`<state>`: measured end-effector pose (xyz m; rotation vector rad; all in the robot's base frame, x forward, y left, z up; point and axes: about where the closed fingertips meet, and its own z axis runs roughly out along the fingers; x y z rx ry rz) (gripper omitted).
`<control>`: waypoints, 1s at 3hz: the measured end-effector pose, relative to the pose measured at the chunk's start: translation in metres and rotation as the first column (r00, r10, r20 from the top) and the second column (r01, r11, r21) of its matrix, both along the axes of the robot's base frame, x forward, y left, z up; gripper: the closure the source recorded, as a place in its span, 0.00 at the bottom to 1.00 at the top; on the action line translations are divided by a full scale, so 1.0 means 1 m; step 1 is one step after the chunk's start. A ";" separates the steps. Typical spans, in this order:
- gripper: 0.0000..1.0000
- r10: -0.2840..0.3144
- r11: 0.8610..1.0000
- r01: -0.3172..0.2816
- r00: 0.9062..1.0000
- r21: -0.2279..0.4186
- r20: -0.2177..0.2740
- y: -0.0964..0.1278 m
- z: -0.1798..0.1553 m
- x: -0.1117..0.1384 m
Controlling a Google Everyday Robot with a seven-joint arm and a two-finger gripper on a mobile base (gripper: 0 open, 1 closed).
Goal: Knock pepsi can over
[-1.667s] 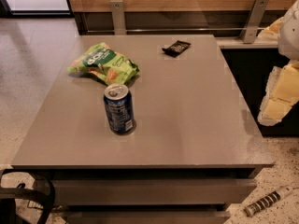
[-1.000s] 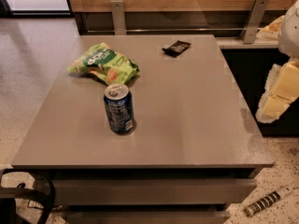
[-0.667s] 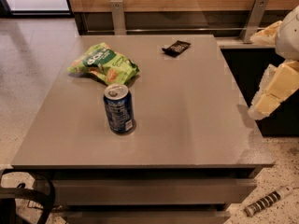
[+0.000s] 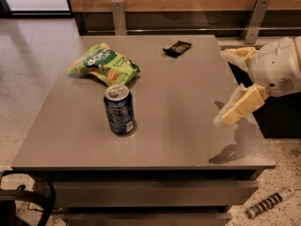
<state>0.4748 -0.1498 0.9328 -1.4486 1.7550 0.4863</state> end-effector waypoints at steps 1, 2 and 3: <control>0.00 0.041 0.990 -0.043 0.999 0.133 0.021 0.031 -0.007 -0.005; 0.00 0.051 0.988 -0.054 0.998 0.144 0.021 0.040 -0.011 -0.001; 0.00 0.073 0.980 -0.078 0.997 0.185 0.033 0.059 -0.025 0.014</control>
Offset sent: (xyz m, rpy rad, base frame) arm -0.0042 0.0205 -0.0082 0.1099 -0.0138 0.0268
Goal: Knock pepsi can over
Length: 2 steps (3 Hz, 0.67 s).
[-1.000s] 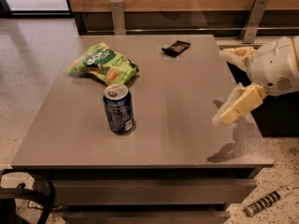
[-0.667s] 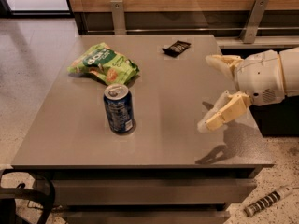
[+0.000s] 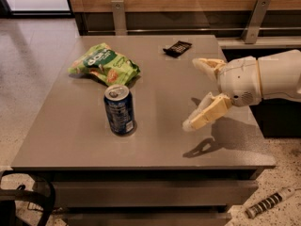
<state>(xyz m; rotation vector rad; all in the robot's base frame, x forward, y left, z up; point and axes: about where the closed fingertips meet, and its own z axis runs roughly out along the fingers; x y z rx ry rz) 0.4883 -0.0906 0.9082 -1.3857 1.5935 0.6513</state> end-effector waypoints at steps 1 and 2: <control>0.00 0.042 0.995 -0.043 0.999 0.094 0.011 0.033 -0.021 0.021; 0.00 0.071 0.981 -0.074 0.997 0.181 0.022 0.058 -0.041 0.032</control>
Offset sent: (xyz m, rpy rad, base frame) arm 0.0437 0.0951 -0.0702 0.3265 -0.0326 0.1177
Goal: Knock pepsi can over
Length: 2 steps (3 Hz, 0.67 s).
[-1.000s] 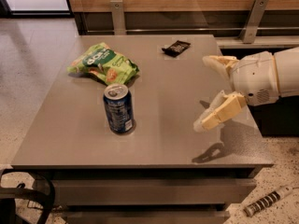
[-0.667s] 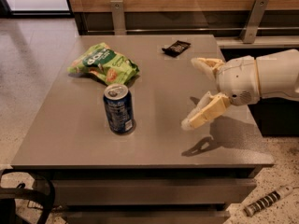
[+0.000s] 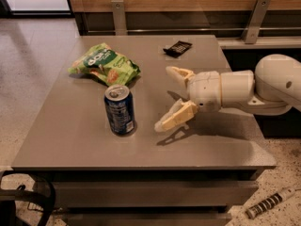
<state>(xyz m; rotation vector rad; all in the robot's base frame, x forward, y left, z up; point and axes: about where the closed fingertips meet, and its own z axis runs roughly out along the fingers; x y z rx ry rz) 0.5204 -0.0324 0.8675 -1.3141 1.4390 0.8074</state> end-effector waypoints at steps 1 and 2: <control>0.00 0.051 0.995 -0.053 0.998 0.089 0.025 0.036 -0.014 -0.003; 0.00 0.084 0.986 -0.091 0.995 0.143 0.052 0.059 -0.014 -0.010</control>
Offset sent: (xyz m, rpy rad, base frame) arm -0.0170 0.0794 -0.0139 0.2108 -0.0732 0.1199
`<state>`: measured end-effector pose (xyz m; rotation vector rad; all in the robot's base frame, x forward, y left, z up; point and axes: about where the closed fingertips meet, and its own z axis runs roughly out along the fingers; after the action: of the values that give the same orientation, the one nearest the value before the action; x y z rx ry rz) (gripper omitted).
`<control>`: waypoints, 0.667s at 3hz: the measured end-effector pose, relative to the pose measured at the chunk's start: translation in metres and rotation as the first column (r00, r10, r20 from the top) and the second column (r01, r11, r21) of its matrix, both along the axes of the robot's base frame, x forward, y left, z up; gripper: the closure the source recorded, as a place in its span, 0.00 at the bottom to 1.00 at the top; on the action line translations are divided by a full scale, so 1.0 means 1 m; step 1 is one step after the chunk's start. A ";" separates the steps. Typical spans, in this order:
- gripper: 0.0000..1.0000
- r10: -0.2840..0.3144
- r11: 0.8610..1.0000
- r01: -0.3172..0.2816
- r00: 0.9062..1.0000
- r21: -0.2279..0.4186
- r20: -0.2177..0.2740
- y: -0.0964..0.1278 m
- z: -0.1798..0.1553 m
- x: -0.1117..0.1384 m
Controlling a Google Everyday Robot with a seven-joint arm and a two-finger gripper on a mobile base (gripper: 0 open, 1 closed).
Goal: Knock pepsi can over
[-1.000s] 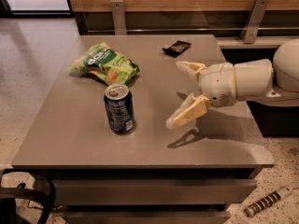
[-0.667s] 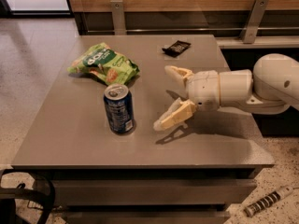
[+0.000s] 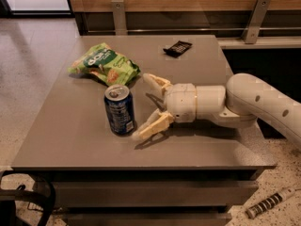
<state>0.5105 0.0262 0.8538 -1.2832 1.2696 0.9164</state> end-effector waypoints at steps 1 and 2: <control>0.00 0.018 0.999 -0.019 0.999 0.026 0.029 0.017 0.012 -0.015; 0.00 0.038 0.999 -0.039 0.999 0.036 0.030 0.027 0.018 -0.024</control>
Offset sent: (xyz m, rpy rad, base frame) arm -0.0324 0.0350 0.0225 0.0488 -0.0171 0.0553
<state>0.4866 0.0533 0.8717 -1.2912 1.2042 0.9409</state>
